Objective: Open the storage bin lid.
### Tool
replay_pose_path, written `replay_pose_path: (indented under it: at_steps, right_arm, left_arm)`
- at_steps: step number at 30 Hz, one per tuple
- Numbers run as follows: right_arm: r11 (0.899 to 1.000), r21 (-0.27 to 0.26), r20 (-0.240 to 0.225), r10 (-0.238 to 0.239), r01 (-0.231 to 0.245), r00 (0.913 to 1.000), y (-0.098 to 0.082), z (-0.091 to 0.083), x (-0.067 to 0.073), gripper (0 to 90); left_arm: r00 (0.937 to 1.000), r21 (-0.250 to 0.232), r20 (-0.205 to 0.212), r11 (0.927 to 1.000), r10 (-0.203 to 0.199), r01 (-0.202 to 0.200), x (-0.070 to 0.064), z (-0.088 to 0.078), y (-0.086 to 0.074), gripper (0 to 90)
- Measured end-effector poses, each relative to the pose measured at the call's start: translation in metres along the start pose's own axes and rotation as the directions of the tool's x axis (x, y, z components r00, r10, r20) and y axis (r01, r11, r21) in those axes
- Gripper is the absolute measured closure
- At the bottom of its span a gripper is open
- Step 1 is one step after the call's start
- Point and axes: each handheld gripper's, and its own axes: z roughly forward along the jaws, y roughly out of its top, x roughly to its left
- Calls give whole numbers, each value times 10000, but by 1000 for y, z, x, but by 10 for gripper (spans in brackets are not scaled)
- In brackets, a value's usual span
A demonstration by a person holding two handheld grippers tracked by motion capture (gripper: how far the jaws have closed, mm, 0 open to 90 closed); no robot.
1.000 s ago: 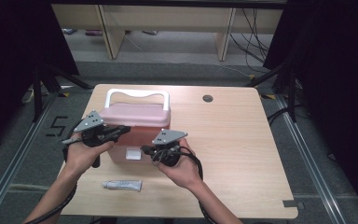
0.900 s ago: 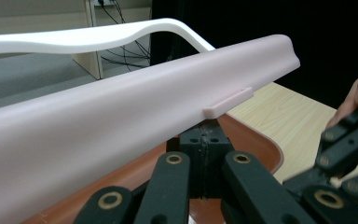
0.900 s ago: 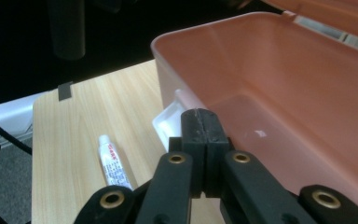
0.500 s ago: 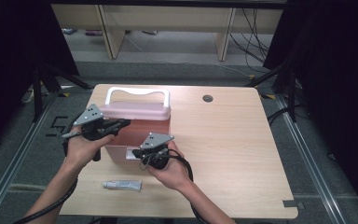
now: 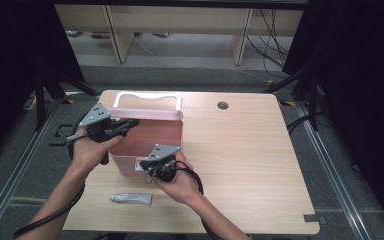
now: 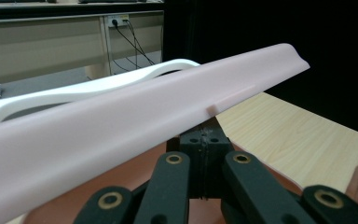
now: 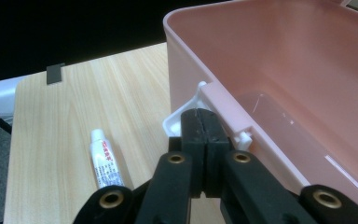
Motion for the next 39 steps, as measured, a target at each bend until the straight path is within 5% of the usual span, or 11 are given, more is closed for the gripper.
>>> replay_pose_path:
  at_steps: [39]
  right_arm:
    - [9999, 61, 13, -83, 82, 10000, -1, 1, 1, 900]
  left_arm:
    - [9979, -605, -647, 9981, 97, -136, 16, 18, 20, 896]
